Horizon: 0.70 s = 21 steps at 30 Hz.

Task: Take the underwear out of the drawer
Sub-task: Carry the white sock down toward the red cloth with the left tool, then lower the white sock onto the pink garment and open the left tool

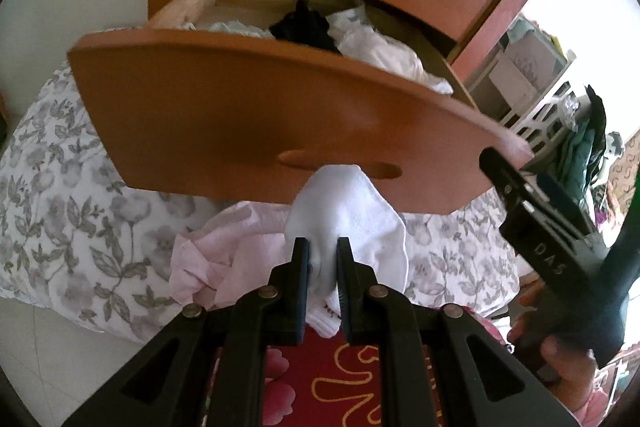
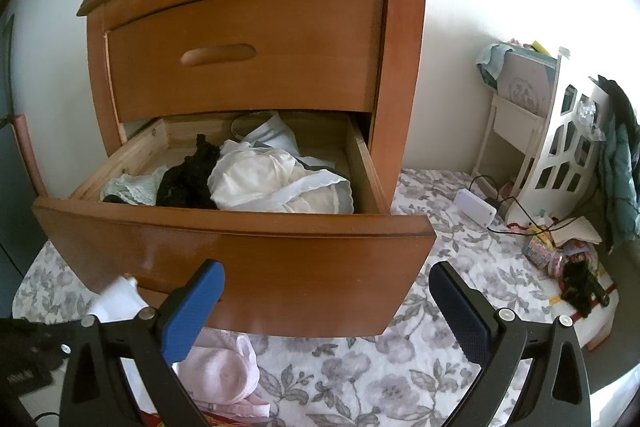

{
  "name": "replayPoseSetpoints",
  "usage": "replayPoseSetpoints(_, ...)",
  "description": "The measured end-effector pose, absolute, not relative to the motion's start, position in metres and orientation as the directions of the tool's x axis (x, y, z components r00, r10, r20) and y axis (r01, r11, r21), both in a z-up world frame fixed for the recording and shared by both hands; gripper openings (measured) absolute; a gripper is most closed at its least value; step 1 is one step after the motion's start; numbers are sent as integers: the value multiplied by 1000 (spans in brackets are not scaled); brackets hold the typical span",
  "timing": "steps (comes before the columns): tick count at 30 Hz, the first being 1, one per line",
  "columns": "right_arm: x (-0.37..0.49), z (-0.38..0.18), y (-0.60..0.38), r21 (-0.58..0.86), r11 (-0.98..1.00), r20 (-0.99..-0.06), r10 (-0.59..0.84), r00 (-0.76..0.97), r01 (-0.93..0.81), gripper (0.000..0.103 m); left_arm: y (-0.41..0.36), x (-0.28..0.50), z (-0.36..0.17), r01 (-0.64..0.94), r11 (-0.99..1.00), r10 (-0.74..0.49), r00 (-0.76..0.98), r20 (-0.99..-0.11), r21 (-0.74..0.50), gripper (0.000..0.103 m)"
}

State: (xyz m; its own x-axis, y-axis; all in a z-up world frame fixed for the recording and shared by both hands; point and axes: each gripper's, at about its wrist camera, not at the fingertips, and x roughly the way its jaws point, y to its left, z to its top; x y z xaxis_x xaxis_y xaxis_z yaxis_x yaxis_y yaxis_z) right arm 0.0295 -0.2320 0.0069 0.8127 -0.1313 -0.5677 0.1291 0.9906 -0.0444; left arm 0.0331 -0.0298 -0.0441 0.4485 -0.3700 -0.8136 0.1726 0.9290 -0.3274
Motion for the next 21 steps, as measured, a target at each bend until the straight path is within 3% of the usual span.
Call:
replayPoseSetpoints(13, 30, 6, -231, -48, 991, -570, -132, 811, 128, 103, -34, 44, -72, 147, 941, -339, 399, -852, -305, 14)
replayPoseSetpoints(15, 30, 6, -231, -47, 991, -571, -132, 810, 128, 103, -33, 45, -72, 136, 944, -330, 399, -855, -301, 23)
replayPoseSetpoints(17, 30, 6, -231, -47, 991, -571, -132, 810, 128, 103, -30, 46, -72, 118, 945, -328, 402, -855, -306, 43)
replayPoseSetpoints(21, 30, 6, -231, -48, 991, -572, -132, 810, 128, 103, -23, 47, -73, 98, 944, -328, 402, -855, -316, 48)
